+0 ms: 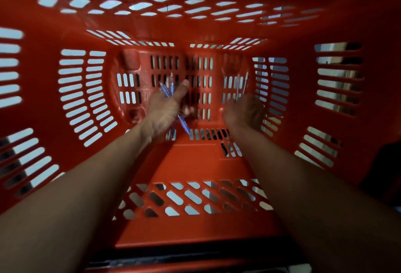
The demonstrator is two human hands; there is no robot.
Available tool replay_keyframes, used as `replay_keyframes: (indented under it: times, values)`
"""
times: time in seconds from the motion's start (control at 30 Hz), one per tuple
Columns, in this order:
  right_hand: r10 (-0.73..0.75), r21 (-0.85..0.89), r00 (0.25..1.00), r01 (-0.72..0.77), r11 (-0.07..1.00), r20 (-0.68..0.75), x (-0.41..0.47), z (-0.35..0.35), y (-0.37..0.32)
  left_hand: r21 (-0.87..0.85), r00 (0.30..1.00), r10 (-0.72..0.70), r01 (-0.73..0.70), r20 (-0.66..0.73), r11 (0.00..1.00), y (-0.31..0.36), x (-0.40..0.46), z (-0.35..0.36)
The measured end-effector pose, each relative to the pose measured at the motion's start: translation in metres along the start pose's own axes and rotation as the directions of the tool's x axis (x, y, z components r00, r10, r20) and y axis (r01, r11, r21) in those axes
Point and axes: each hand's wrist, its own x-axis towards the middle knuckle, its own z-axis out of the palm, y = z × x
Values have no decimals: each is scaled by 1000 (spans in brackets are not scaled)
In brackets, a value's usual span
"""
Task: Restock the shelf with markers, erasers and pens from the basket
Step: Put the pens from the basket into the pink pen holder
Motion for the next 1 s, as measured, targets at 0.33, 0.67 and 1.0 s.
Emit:
replay_keyframes:
  times: [0.33, 0.67, 1.0]
  values:
    - [-236, 261, 949, 179, 949, 208, -17, -3, -14, 31, 994, 77, -75, -76, 997, 2, 1, 0]
    - [-370, 565, 820, 70, 822, 436, -44, -25, -30, 24, 988, 38, -35, -150, 999, -7, 5, -9]
    - [90, 152, 995, -97, 984, 51, 5, -9, -10, -25, 998, 0, -2, -62, 1000, -13, 9, -10]
